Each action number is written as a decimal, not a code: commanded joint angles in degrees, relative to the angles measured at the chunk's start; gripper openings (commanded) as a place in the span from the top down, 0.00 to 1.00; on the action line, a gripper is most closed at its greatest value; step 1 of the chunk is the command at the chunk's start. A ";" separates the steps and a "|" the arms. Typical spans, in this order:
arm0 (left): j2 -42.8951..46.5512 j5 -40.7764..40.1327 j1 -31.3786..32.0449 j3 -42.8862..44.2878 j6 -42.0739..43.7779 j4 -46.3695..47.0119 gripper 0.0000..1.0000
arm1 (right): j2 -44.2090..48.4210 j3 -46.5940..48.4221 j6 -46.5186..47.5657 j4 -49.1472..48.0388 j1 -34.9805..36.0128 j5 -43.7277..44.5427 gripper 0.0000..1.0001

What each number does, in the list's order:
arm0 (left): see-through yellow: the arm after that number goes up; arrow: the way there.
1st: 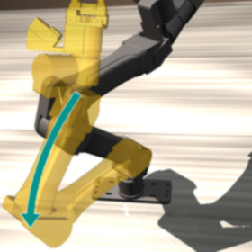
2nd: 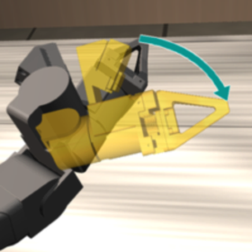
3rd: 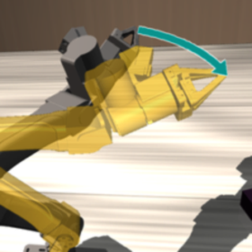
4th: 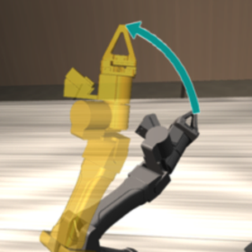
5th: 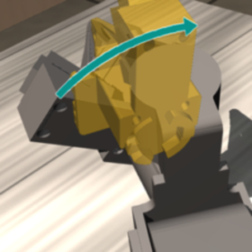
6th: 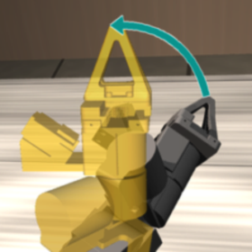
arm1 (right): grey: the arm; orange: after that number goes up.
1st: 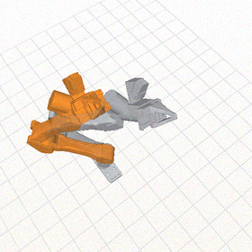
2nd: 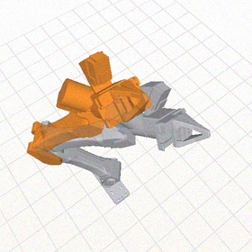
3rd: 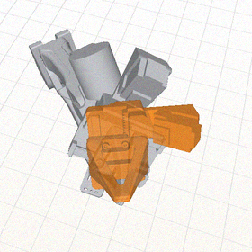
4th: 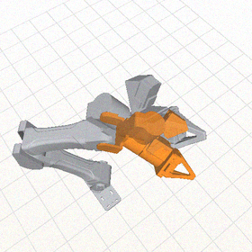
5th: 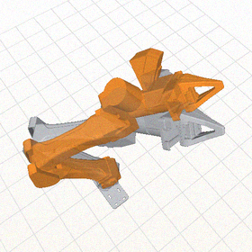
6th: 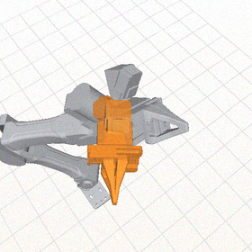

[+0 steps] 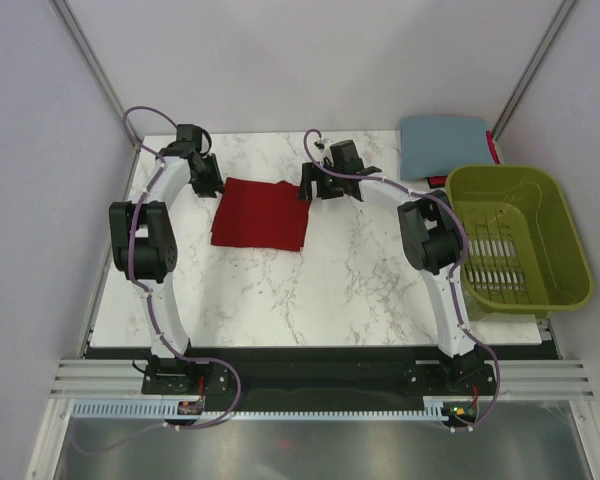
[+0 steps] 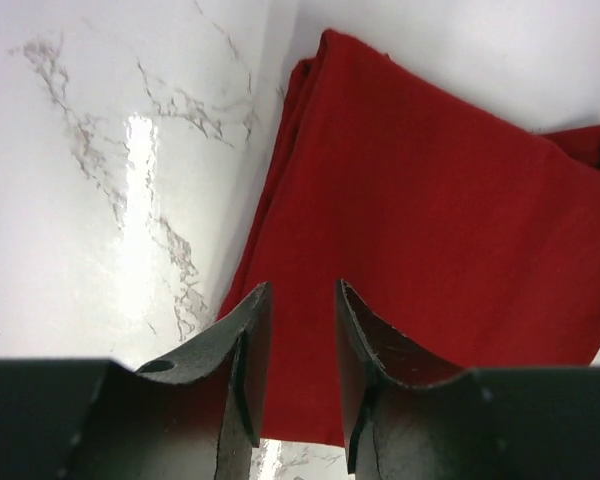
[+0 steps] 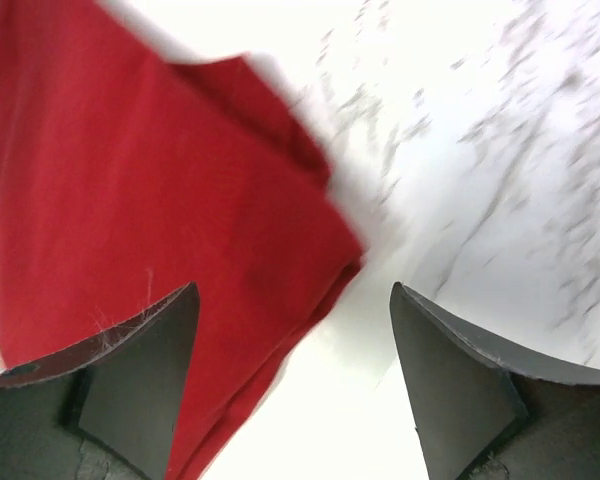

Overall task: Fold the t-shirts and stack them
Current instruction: Fold the tshirt, then neatly place the folded tshirt to the corner

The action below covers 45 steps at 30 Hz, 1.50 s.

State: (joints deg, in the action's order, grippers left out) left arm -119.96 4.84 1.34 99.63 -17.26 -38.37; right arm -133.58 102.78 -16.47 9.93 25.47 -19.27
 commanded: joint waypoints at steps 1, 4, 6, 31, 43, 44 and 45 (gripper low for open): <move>0.96 2.18 0.41 -4.88 -1.82 2.32 0.62 | -4.93 5.92 0.39 0.70 -2.00 -1.29 0.14; -0.79 1.32 0.41 -5.94 -1.21 2.95 0.62 | -8.88 11.46 1.26 2.80 -2.53 -4.18 0.14; -2.90 0.35 0.33 -5.16 -0.85 2.95 0.62 | -11.86 14.54 1.79 5.25 -2.45 -6.30 0.15; -6.25 0.96 0.33 -4.18 -1.38 2.95 0.62 | -14.60 18.42 6.10 12.65 0.72 -9.65 0.35; 0.05 0.61 0.41 -5.68 -2.08 1.64 0.62 | -15.31 21.58 6.71 13.36 0.63 -11.05 0.97; 1.56 -0.35 0.41 -5.51 -2.25 0.94 0.62 | -14.52 21.67 6.89 13.01 0.72 -11.06 1.00; 2.97 -0.79 0.41 -5.59 -2.52 0.15 0.62 | -13.91 21.32 7.15 12.40 0.72 -10.88 1.00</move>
State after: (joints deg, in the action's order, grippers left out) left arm -122.85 5.32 1.69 94.56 -17.67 -36.21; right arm -147.06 122.85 -10.68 20.05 25.65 -29.54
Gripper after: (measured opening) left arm 0.383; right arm 0.030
